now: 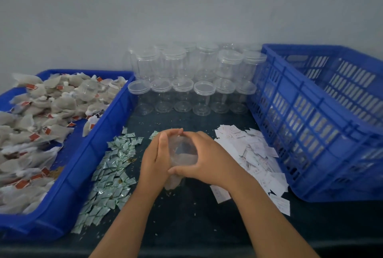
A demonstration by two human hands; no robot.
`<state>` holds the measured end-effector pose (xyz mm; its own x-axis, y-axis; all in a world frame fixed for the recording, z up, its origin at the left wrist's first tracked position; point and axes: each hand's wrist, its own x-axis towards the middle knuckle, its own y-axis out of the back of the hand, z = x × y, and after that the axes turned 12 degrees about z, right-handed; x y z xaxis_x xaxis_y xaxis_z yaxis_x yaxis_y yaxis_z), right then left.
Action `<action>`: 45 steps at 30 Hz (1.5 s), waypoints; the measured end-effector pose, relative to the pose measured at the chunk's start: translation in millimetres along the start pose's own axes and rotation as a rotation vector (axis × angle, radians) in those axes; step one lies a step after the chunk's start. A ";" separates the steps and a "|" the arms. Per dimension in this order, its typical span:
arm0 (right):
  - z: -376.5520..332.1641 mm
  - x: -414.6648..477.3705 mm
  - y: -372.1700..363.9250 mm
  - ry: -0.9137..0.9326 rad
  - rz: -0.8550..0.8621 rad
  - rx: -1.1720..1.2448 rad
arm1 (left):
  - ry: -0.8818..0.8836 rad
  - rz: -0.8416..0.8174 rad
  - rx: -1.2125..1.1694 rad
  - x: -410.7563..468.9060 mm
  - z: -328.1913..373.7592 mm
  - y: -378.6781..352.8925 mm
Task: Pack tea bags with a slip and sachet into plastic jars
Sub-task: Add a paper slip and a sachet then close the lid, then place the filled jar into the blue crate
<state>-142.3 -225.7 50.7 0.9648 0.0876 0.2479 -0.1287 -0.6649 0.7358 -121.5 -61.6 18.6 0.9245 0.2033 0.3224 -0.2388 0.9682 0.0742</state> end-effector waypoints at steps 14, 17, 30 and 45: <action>-0.4 -55.5 231.7 0.071 0.642 -0.220 | -0.249 -0.479 0.288 5.0 42.7 -149.9; 6.3 -48.5 282.9 0.015 0.793 -0.283 | -0.327 -0.506 0.459 -13.1 15.4 -201.0; 150.3 41.7 407.9 -0.582 0.288 -0.997 | -0.555 -0.470 0.494 -42.8 -60.7 -239.9; 247.4 47.7 359.3 -0.988 -0.309 -0.987 | -0.512 -0.460 0.452 -42.8 -63.4 -242.7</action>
<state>-85.8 -643.9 170.9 0.6909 -0.6848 -0.2319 0.4043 0.1001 0.9091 -84.3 -296.1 -73.0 0.7356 -0.3965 0.5493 -0.0670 0.7643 0.6414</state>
